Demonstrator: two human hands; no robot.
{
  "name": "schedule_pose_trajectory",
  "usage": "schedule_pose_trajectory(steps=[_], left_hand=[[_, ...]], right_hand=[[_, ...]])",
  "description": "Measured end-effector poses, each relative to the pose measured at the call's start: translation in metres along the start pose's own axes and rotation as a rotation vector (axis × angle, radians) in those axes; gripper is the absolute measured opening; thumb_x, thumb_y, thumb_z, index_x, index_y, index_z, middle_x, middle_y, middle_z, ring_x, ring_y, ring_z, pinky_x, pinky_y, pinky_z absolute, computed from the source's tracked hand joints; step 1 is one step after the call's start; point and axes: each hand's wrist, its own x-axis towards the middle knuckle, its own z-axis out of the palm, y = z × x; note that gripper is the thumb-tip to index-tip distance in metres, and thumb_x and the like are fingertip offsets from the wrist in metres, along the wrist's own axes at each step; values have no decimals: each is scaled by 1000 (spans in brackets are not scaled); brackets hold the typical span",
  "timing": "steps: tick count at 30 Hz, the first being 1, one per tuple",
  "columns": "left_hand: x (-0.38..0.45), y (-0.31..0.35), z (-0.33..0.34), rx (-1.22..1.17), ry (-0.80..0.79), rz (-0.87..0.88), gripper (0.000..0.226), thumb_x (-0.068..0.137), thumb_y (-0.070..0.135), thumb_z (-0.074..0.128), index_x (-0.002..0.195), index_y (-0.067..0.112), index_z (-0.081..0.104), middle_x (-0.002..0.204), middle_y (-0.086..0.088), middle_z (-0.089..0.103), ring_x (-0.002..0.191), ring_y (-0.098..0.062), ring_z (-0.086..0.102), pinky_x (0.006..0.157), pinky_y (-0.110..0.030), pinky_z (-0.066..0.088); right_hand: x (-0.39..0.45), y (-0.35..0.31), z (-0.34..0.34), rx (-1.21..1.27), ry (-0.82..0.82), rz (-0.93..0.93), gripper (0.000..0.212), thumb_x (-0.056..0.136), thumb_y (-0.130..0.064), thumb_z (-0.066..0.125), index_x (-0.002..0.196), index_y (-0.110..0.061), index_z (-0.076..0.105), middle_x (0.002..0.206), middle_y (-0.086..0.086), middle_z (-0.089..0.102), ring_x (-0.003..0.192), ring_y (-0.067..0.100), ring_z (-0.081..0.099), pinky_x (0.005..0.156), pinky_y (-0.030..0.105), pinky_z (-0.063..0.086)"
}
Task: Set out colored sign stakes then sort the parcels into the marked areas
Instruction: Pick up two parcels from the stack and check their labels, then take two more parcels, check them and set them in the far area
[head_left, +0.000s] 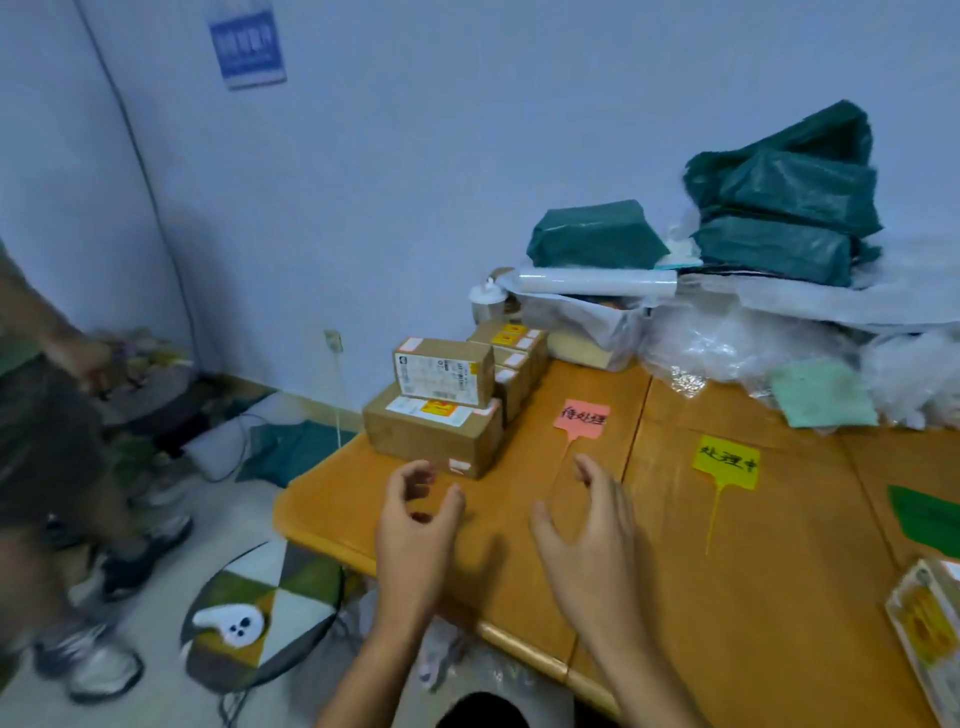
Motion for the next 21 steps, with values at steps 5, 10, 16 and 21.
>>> schedule_pose_trajectory(steps=[5,10,16,21], left_hand=[[84,-46,-31,-22,128,-176,50,96,42,74,137,25,51,133,4,57,128,-21,55,105,-39,47],[143,-53,-33,-69,129,-220,71,100,54,62,157,18,39,158,-8,48,146,-27,46,108,-33,36],[190,-56,-9,54,-32,-367,93,78,85,62,146,22,53,147,-5,64,130,-33,63,112,-53,51],[194,-64,-1,48,3,-358,27,88,58,68,97,38,52,108,9,66,99,-17,64,100,-51,57]], right_hand=[[76,-29,57,108,-194,66,82,88,-42,73,159,-34,31,159,-5,43,149,17,38,117,35,35],[147,-47,91,58,-280,65,111,81,-34,80,166,-37,9,172,-5,27,157,20,28,118,34,35],[176,-37,116,93,-336,111,108,72,-40,83,160,-45,20,150,-5,55,133,20,60,105,49,56],[177,-34,121,67,-299,19,68,82,-33,86,143,-30,56,130,-10,56,123,13,59,104,37,55]])
